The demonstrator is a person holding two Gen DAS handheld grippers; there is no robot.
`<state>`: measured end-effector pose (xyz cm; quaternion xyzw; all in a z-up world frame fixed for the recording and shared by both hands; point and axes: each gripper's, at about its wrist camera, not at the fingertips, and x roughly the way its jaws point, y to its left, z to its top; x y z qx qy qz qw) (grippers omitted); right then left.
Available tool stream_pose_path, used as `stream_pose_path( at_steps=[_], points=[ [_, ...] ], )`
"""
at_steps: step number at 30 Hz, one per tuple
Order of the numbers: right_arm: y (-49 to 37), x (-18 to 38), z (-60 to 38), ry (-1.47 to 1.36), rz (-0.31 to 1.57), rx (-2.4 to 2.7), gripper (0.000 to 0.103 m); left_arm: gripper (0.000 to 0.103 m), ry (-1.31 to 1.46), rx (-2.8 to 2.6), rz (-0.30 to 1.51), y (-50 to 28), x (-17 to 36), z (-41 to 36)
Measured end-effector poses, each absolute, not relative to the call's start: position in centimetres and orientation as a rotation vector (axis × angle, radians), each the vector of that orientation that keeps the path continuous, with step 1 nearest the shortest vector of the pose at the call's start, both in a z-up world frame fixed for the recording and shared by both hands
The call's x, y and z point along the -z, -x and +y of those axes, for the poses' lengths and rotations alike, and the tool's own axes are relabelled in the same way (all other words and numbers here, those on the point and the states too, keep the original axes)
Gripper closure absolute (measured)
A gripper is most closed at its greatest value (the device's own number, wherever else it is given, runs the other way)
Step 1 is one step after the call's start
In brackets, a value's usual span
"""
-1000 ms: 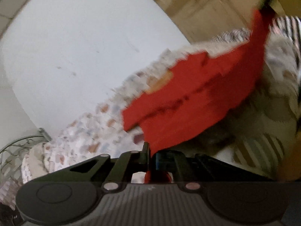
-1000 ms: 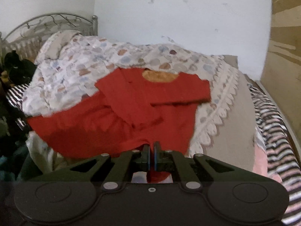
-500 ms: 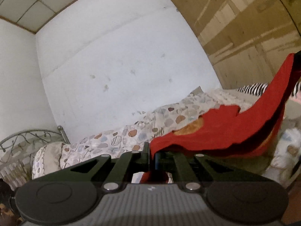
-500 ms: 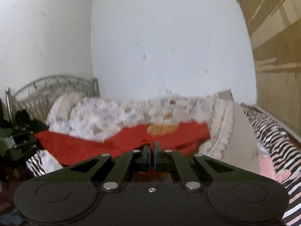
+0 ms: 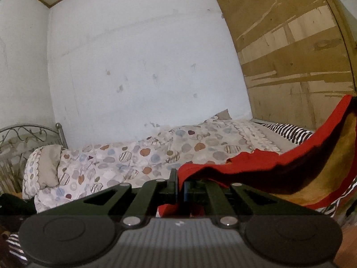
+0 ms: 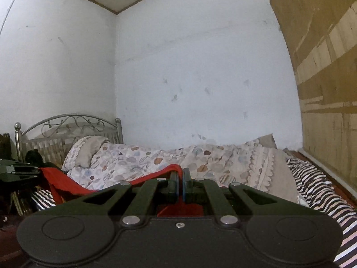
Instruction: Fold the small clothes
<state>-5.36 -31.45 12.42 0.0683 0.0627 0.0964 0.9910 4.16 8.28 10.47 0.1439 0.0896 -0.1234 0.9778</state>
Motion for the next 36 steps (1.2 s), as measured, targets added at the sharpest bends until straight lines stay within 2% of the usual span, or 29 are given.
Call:
stream_pose_path(
  at_steps=[7,14,20,27,29,31,32,34,36],
  points=[
    [-1.7,-15.2,-33.3,-0.121,0.165,-0.234,0.101,0.099,-0.249,0.282,0.212,-11.7,-13.4,8.0],
    [-16.0,-16.6,-34.8,-0.092,0.263,-0.233,0.101,0.099,-0.267,0.259,0.29,-26.5,-13.0,6.1],
    [-29.9,-11.2,-36.7,-0.105,0.419,-0.166,0.101,0.098,-0.247,0.276,0.474,-40.1,-7.1,4.5],
    [-40.9,-2.0,-38.1,-0.185,0.653,-0.129,0.1,0.098,-0.175,0.305,0.681,-50.0,0.6,5.2],
    [-42.3,-0.3,-38.7,-0.23,0.688,-0.132,0.094,0.098,-0.151,0.321,0.729,-51.0,2.1,5.5],
    [-43.0,0.6,-39.4,-0.271,0.698,-0.133,0.075,0.098,-0.149,0.331,0.758,-51.4,3.0,5.6],
    [-43.0,0.8,-39.9,-0.291,0.698,-0.132,0.069,0.098,-0.154,0.341,0.765,-51.6,3.4,5.6],
    [-42.7,0.7,-40.9,-0.326,0.685,-0.139,0.039,0.098,-0.163,0.352,0.769,-51.6,3.9,5.7],
    [-41.7,0.4,-41.5,-0.337,0.657,-0.149,0.033,0.097,-0.156,0.362,0.776,-52.0,3.6,5.6]
  ],
)
